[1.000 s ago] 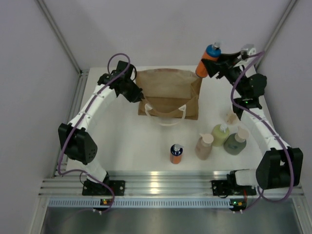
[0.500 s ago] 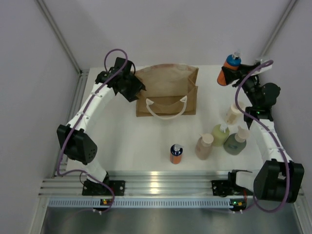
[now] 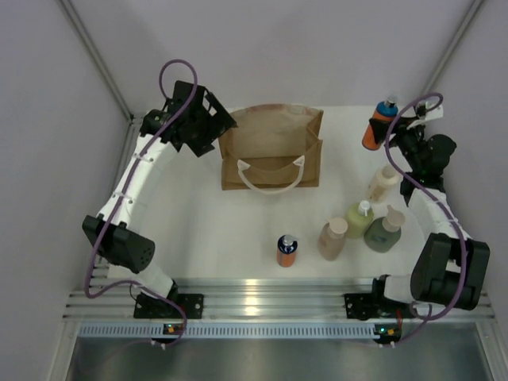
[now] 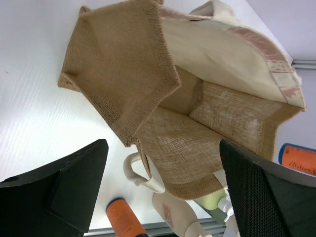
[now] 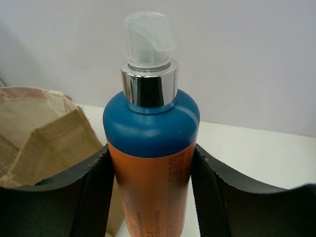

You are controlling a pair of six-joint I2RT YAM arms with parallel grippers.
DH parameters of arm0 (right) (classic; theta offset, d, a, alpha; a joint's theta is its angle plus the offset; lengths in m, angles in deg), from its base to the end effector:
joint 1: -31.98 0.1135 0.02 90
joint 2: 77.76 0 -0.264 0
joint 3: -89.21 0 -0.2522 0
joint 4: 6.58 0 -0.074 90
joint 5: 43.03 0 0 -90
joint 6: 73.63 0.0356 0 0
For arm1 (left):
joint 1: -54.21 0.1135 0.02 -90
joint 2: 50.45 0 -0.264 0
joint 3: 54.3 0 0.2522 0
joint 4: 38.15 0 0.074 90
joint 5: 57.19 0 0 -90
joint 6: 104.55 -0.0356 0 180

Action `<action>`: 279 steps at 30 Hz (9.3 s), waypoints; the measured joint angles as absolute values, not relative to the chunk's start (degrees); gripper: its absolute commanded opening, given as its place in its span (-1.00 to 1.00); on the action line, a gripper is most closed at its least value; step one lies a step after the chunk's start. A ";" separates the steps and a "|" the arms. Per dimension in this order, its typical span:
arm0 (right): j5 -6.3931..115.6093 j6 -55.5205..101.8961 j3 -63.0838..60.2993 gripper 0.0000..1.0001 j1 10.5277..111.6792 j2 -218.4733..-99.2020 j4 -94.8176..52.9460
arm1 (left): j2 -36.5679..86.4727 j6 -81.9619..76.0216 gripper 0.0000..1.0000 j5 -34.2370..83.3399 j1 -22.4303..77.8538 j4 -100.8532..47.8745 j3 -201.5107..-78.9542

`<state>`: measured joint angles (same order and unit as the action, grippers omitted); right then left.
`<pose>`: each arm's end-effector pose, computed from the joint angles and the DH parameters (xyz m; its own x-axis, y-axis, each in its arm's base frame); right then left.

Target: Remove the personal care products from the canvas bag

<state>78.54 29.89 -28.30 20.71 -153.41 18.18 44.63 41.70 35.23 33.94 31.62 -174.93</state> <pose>0.3002 -0.0408 0.3328 0.1131 0.1806 -0.9770 -0.3732 0.9191 0.1267 0.3283 -0.1197 0.4088 -0.6277 -0.6538 -0.4226 -0.3674 0.7274 -0.5795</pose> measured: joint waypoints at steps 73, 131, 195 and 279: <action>72.27 28.49 -33.39 0.35 6.41 -179.88 46.29 | 23.91 20.00 0.98 47.23 33.96 34.84 -166.93; 48.62 15.95 52.07 -0.78 15.49 -222.26 -59.48 | 27.17 17.04 0.98 45.74 33.98 35.71 -165.08; 57.27 19.95 -21.41 -1.00 10.74 -187.95 40.59 | 22.54 17.15 0.97 45.50 34.66 35.80 -159.31; 31.20 22.98 2.96 0.99 33.30 -111.32 -72.90 | 8.31 10.47 0.98 71.95 32.04 32.89 -152.75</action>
